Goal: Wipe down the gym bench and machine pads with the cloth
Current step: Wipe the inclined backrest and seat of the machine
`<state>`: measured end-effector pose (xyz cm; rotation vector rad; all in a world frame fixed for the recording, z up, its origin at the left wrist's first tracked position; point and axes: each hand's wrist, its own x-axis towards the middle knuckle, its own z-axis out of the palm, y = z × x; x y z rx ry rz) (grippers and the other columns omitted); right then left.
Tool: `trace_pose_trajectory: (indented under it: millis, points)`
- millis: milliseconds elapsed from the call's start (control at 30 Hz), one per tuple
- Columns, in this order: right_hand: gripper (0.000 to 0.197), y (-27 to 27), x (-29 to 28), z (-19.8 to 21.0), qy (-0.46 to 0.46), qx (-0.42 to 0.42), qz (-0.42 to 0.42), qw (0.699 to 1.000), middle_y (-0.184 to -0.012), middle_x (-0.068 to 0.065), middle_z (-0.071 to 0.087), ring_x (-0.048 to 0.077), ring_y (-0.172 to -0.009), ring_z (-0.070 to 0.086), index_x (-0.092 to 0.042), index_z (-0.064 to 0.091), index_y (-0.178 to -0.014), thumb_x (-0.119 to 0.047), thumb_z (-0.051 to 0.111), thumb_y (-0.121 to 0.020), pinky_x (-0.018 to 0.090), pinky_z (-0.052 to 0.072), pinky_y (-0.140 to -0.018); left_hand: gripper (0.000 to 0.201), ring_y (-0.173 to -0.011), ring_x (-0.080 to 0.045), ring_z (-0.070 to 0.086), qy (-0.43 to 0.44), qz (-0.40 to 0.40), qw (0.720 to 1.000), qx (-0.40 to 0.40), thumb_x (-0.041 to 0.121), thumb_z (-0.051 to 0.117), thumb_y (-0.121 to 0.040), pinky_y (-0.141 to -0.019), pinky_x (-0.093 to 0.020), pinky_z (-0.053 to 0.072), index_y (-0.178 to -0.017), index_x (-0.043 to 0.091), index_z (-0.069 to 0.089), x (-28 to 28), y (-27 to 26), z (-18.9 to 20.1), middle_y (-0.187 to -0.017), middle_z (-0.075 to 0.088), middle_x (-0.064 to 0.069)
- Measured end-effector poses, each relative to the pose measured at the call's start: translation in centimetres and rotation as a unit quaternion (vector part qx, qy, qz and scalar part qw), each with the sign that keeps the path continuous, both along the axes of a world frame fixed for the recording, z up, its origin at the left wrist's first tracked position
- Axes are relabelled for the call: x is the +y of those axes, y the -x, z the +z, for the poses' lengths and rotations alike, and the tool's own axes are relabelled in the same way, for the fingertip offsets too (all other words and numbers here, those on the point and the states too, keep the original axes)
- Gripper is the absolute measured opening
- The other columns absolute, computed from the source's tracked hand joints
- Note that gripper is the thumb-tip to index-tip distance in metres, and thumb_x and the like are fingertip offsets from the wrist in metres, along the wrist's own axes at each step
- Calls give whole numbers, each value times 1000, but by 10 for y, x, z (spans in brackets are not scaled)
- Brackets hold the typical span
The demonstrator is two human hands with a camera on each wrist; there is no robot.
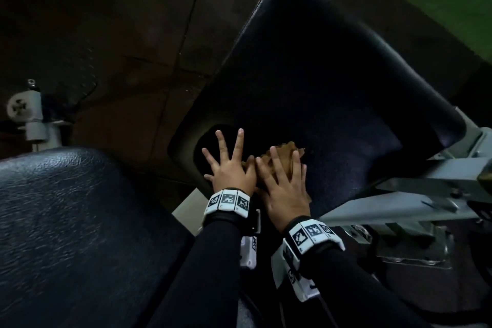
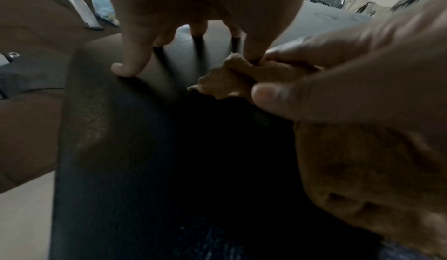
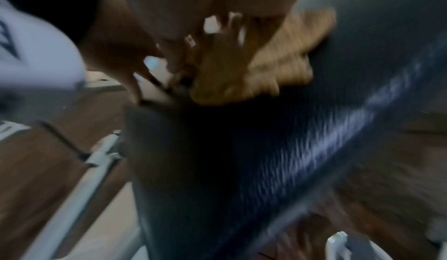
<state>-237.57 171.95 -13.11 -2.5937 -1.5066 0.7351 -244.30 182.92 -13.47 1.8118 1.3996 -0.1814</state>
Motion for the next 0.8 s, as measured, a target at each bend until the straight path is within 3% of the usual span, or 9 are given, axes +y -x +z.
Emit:
trace_pose_trajectory:
  millis: [67, 200, 267, 333, 433, 567, 700, 800]
  points:
    - [60, -3, -3, -3, -27, 4, 0, 1000, -155, -11, -15, 27, -135, -35, -41, 5, -146, -37, 37, -95, 44, -23, -109, 62, -143, -33, -20, 0, 7, 1000, -6, 41, 43, -96, -104, -71, 11, -143, 57, 5, 0, -1, 0, -156, -20, 15]
    - [54, -12, -9, 3, -102, 36, 10, 994, -153, 3, 24, 39, -142, -1, -22, 42, -140, -26, 33, -87, 58, 8, -110, 59, -144, -32, -17, -12, 4, 1000, 16, 47, 38, -97, -105, -69, 15, -142, 58, 2, -2, -2, 3, -157, -19, 16]
    - [51, -21, -19, 4, -151, 23, 1, 988, -150, 9, 32, 44, -139, 8, -13, 50, -134, -9, 46, -83, 61, 11, -108, 60, -145, -33, -15, -21, -4, 999, 40, 52, 36, -95, -105, -69, 17, -143, 57, -1, -4, -4, 6, -157, -19, 14]
    - [62, -33, -31, 6, -187, 18, -48, 981, -149, 10, 31, 44, -139, 8, -7, 52, -132, 14, 55, -74, 60, 8, -109, 64, -145, -33, -13, -23, -11, 998, 58, 56, 35, -94, -106, -69, 18, -145, 52, -3, -5, -9, 8, -158, -19, 9]
    - [64, -53, -53, 17, -220, 10, -128, 967, -147, 13, 33, 42, -140, 7, -2, 52, -130, 22, 52, -71, 60, 11, -111, 73, -145, -32, -14, -50, -57, 994, 73, 59, 36, -92, -106, -70, 19, -148, 42, -8, -9, -18, 13, -157, -21, 4]
    - [53, -76, -85, 31, -268, -48, -212, 939, -138, 21, 45, 48, -136, 20, 2, 58, -122, 21, 52, -73, 50, 20, -112, 80, -142, -32, -24, -49, -155, 987, 18, 60, 45, -88, -103, -73, 14, -143, 53, -12, -23, -29, 16, -153, -31, 12]
    - [45, -86, -103, 38, -292, -85, -294, 906, -133, 24, 50, 42, -126, 43, 5, 58, -120, 18, 50, -77, 52, 33, -107, 91, -137, -37, -32, -44, -200, 978, 52, 69, 46, -82, -103, -75, 13, -140, 52, -22, -33, -30, 12, -146, -43, 8]
    - [43, -90, -107, 39, -285, -71, -386, 875, -137, 23, 45, 38, -127, 44, 4, 55, -124, 15, 49, -83, 33, 33, -107, 94, -136, -36, -34, -32, -207, 977, 46, 71, 47, -80, -102, -75, 12, -136, 55, -26, -31, -29, 10, -145, -45, 9]
